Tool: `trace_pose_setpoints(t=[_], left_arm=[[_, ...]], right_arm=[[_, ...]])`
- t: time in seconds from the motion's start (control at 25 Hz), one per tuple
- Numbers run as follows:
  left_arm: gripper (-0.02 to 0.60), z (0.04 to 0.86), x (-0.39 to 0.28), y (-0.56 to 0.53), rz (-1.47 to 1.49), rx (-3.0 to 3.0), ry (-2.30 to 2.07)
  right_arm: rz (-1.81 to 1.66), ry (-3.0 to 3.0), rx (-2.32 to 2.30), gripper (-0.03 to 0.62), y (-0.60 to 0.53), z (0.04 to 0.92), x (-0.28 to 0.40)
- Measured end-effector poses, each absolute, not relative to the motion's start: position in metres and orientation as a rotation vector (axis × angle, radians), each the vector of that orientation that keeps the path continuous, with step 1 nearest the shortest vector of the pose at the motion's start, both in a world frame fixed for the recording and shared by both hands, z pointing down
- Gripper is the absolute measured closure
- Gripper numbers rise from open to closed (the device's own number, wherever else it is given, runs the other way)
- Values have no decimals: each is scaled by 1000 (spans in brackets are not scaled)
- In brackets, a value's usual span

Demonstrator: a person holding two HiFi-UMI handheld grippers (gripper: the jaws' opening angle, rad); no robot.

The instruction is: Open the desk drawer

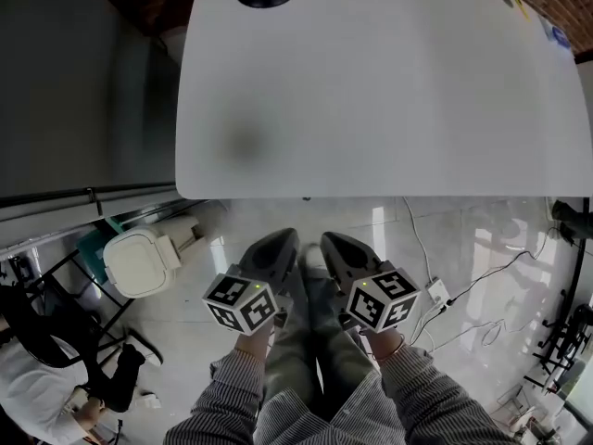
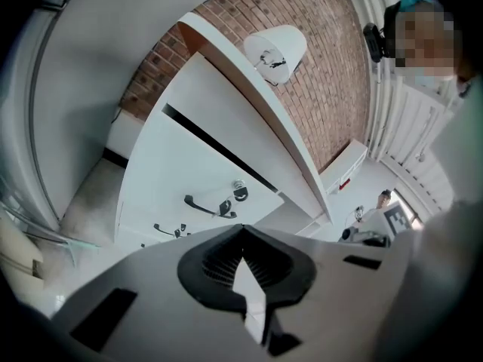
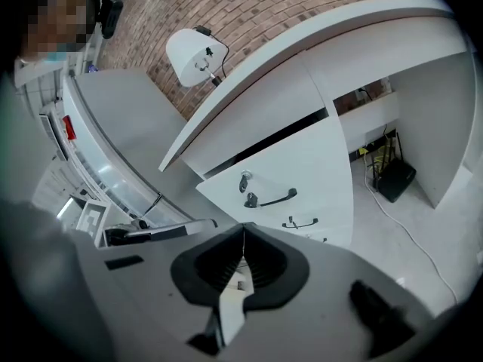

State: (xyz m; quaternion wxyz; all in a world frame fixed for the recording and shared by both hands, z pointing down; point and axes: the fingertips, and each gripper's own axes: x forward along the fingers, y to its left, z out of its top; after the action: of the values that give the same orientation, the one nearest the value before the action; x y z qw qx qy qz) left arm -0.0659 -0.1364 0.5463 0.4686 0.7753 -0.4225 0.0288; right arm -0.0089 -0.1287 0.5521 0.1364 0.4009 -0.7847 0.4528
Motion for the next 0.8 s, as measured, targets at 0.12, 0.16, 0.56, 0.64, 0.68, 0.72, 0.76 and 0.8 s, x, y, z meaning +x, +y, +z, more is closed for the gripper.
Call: trace_pose_setpoints(t=[0.12,0.16,0.56,0.64,0.68,0.72,0.76,0.8], left_arm=[[574,556,-71,-140,48,1883,-1046],[574,558,-72,-141,42,1880,-1049],[574,576,-60,-166,-57,1859,-970],[574,578,-60,-170,-70,1839,-964],[574,579,-60,-171,-77,1827,-960],[574,581,-60,-172,-86,1816,-954],[572,583,-59,-173,-96,1803,-944],[572,585,-58,-173,-108,1790,-935]], right_arm=[[1343,-2298,1161,577,-133,559,-15],[1360,-2313,1156,577,-135,561,-18],[1538,-2349,1229,577,-159,578,-15],[1580,-2316,1242,577,-161,584,-13],[1606,-2306,1246,577,-162,587,-13],[1632,-2299,1249,577,-163,589,-12],[1654,-2293,1254,577,-164,590,-12],[1670,-2286,1261,577,-166,592,-11]])
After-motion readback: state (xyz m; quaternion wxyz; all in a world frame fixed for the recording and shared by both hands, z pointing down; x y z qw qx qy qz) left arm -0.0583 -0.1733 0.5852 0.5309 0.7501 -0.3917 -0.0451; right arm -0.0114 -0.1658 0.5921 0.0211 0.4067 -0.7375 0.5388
